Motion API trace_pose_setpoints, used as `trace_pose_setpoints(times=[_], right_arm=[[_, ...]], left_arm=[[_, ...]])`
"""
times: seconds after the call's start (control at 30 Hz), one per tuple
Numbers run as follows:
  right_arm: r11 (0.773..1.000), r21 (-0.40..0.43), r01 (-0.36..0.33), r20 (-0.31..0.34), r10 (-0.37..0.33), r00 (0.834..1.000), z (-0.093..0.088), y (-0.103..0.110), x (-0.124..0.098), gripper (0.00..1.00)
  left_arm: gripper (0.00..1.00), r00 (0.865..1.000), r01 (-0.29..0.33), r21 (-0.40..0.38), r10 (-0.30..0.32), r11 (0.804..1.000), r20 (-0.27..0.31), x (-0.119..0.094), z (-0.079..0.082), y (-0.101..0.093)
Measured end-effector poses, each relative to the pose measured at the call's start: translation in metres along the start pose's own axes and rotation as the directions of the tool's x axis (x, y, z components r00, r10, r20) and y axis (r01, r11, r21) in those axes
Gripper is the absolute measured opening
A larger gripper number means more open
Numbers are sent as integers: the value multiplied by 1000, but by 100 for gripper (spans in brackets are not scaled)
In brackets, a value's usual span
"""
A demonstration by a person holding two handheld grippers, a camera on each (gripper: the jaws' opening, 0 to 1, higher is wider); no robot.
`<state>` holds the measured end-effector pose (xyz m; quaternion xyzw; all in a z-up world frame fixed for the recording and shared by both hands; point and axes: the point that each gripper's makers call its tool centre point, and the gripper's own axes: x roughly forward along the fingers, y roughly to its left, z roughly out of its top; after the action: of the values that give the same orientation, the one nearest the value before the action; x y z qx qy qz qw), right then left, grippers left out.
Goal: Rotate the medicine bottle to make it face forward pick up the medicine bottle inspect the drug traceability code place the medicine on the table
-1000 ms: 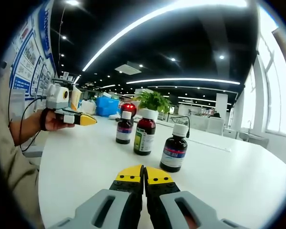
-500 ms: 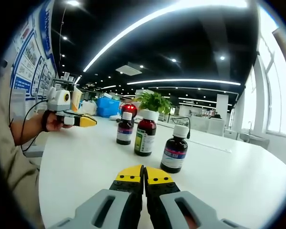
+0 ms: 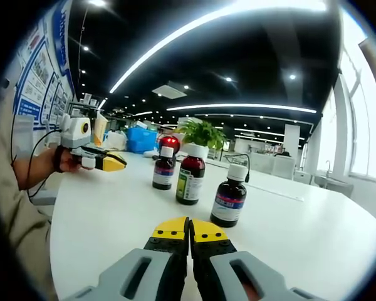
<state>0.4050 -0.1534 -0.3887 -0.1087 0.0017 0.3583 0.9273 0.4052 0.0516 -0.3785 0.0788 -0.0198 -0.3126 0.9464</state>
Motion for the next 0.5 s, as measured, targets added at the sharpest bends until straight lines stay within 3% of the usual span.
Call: trace_pose_setpoints(times=[0.5], right_arm=[[1000, -3, -1, 2, 1, 1000, 1, 1, 0, 0]], left_arm=[[3, 1000, -19, -19, 19, 1000, -22, 0, -4, 6]])
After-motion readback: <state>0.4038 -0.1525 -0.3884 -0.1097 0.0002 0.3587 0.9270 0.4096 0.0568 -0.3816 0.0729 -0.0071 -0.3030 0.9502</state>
